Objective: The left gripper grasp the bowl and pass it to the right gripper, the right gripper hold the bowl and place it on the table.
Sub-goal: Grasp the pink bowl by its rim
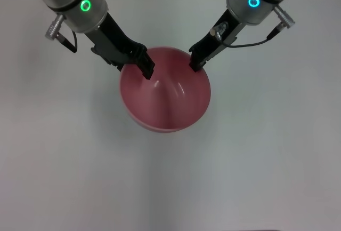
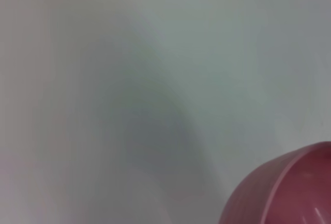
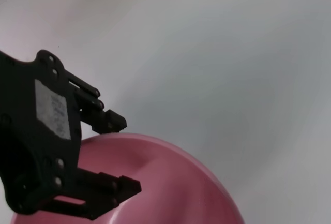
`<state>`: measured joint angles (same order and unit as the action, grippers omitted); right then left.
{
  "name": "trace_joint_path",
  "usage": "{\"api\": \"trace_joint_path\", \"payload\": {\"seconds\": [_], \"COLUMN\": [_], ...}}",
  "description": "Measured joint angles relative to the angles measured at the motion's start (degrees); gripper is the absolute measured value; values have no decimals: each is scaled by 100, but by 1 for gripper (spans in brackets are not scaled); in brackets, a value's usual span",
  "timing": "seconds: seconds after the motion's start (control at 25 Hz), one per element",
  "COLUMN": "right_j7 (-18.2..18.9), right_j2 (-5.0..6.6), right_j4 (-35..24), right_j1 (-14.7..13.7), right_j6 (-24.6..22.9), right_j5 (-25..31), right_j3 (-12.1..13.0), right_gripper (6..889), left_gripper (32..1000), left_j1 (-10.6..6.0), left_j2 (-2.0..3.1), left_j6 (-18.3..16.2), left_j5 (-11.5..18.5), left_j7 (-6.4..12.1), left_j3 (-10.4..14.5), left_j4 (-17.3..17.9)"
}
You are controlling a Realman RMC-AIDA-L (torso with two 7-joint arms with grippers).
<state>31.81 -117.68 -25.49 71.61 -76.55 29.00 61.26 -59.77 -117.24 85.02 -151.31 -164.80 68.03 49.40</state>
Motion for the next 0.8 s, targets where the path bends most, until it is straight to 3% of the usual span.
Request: {"api": "trace_joint_path", "payload": {"seconds": [0.8], "right_j7": [10], "right_j2": [23], "right_j4": [9], "right_j1": [-94], "right_j6": [0], "right_j5": [0], "right_j3": [0], "right_gripper": [33], "left_gripper": [633], "left_j1": [48], "left_j2": [-9], "left_j6": [80], "left_j5": [32], "left_j7": [-44], "left_j3": [-9], "left_j4": [224]}}
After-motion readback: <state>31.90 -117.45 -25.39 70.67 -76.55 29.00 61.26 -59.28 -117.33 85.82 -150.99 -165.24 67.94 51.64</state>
